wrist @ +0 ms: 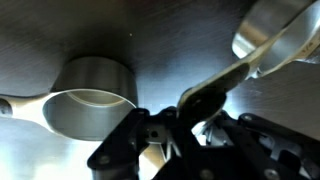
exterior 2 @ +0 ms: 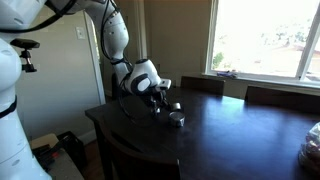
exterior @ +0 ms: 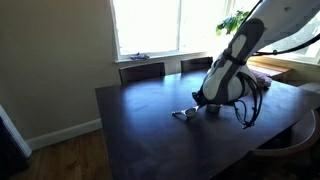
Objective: Stack the cups
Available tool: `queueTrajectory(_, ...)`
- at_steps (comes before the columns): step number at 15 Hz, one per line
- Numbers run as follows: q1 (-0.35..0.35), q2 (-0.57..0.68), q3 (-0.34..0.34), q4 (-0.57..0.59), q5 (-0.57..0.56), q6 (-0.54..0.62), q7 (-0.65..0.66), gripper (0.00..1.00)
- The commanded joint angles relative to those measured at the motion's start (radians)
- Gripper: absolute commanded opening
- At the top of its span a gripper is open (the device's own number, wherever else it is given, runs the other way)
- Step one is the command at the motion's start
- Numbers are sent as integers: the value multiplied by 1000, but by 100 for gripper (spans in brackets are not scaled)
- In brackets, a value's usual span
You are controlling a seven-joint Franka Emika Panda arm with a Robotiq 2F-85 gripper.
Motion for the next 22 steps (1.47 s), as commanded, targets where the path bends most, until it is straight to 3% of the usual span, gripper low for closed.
queueTrajectory(1, -31, -39, 54, -56, 26, 86, 16, 4)
queueTrajectory(6, -118, -39, 163, -85, 46, 211, 13, 5)
queueTrajectory(7, -95, -52, 137, -37, 69, 151, 8, 5)
queueTrajectory(11, -127, -75, 162, -28, 89, 149, 14, 5)
queueTrajectory(22, -260, -107, 273, -100, 87, 146, 58, 5)
